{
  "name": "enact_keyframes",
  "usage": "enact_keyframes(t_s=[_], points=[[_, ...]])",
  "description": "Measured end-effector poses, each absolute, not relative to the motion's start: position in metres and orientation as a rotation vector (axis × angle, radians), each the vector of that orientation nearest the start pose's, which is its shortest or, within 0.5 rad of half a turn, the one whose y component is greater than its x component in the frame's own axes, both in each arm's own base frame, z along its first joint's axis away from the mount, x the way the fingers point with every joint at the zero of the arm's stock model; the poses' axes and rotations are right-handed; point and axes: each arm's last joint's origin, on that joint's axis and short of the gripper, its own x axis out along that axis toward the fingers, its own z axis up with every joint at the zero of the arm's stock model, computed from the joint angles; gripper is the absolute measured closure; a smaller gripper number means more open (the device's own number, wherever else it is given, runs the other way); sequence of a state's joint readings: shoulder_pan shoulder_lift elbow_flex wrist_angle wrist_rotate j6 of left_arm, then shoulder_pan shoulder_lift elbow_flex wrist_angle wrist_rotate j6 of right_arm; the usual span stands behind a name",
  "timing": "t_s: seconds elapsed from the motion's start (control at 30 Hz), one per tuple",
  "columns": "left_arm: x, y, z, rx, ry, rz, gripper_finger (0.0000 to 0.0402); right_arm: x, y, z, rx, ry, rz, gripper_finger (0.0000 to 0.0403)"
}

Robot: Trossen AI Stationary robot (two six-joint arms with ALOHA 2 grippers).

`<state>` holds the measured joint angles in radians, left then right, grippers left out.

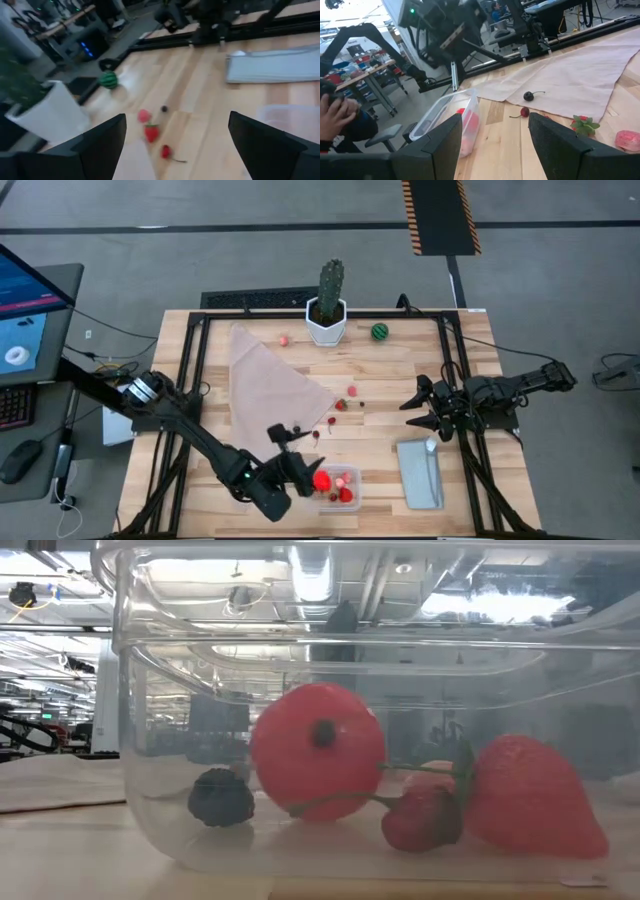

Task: Pick and placing Produce into tupperware
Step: Put the top peach into the transparent bin

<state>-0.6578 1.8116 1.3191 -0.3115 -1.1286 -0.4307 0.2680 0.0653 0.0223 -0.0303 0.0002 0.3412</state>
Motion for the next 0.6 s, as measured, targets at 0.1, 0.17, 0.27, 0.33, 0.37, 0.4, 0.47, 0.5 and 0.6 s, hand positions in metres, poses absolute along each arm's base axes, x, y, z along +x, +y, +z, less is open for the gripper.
enact_keyframes(t_s=[0.1,0.17,0.27,0.33,0.37,0.4,0.47,0.5,0.6], points=[[0.308,-0.206,0.246,0.195,0.386,0.599,0.0065,0.097,0.027,0.163,0.329,0.118,0.253,0.0148],[0.303,-0.193,0.253,0.155,0.391,0.651,0.0065,0.097,0.027,0.163,0.329,0.118,0.253,0.0148],[0.297,-0.158,0.266,0.067,0.474,0.707,0.0065,0.097,0.027,0.163,0.329,0.118,0.253,0.0148],[0.296,-0.136,0.272,0.032,0.550,0.733,0.0065,0.097,0.027,0.163,0.329,0.118,0.253,0.0148],[0.296,-0.126,0.274,0.022,0.585,0.745,0.0065,0.097,0.027,0.163,0.329,0.118,0.252,0.0148],[0.296,-0.117,0.278,0.005,0.602,0.755,0.0065,0.097,0.027,0.163,0.329,0.118,0.252,0.0148],[0.293,-0.102,0.286,-0.004,0.618,0.769,0.0065,0.097,0.027,0.163,0.329,0.118,0.253,0.0148],[0.291,-0.093,0.290,-0.006,0.625,0.774,0.0065,0.097,0.027,0.163,0.329,0.118,0.252,0.0148],[0.284,-0.066,0.298,-0.058,0.655,0.749,0.0065,0.097,0.027,0.163,0.329,0.117,0.253,0.0148]])
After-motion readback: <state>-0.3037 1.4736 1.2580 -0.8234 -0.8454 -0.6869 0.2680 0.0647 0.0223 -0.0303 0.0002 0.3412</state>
